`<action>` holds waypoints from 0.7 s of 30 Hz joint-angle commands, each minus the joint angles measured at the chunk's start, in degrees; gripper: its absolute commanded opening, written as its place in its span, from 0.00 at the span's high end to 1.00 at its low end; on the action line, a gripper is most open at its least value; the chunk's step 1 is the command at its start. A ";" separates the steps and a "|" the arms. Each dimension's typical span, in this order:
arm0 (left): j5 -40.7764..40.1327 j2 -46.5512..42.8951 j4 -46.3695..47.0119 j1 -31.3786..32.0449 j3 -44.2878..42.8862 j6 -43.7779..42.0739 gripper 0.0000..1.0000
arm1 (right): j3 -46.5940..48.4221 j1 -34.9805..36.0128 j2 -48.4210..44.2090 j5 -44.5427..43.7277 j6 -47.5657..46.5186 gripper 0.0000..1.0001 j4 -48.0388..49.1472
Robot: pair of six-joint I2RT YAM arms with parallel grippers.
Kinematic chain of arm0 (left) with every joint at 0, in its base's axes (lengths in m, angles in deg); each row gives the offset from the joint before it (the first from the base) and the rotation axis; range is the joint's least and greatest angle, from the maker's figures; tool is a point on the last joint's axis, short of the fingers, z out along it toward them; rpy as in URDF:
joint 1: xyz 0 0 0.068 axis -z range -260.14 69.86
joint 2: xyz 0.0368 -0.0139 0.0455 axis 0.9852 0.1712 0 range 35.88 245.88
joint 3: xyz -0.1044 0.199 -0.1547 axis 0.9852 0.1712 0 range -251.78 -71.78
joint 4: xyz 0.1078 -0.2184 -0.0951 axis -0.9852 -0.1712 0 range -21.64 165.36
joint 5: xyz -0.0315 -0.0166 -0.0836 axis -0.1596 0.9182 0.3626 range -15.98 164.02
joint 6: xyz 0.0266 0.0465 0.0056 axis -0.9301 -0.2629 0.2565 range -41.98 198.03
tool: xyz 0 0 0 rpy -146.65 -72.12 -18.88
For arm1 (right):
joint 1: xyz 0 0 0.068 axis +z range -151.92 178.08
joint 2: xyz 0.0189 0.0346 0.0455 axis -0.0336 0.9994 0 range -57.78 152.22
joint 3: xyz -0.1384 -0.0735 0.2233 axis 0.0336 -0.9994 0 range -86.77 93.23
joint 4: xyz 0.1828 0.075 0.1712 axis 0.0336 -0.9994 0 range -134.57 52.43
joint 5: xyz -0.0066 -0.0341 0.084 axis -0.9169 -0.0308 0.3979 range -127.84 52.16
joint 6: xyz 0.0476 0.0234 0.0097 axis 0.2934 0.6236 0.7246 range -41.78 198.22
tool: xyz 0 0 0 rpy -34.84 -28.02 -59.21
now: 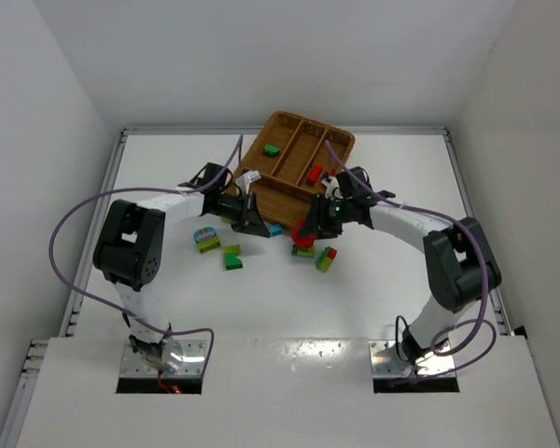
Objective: Sort the legos into containers by color
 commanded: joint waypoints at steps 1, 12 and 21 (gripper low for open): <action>-10.36 -1.47 -1.67 -1.53 -0.93 1.88 1.00 | 4.63 2.21 2.22 -12.23 -1.43 0.71 -7.55; -19.96 -4.99 -4.83 -1.53 -2.60 3.20 1.00 | 10.69 9.68 7.06 -22.80 -1.07 0.50 -10.12; -24.18 -6.92 -5.36 -1.53 -2.07 3.73 1.00 | 17.47 16.98 13.04 -28.69 -1.69 0.44 -14.16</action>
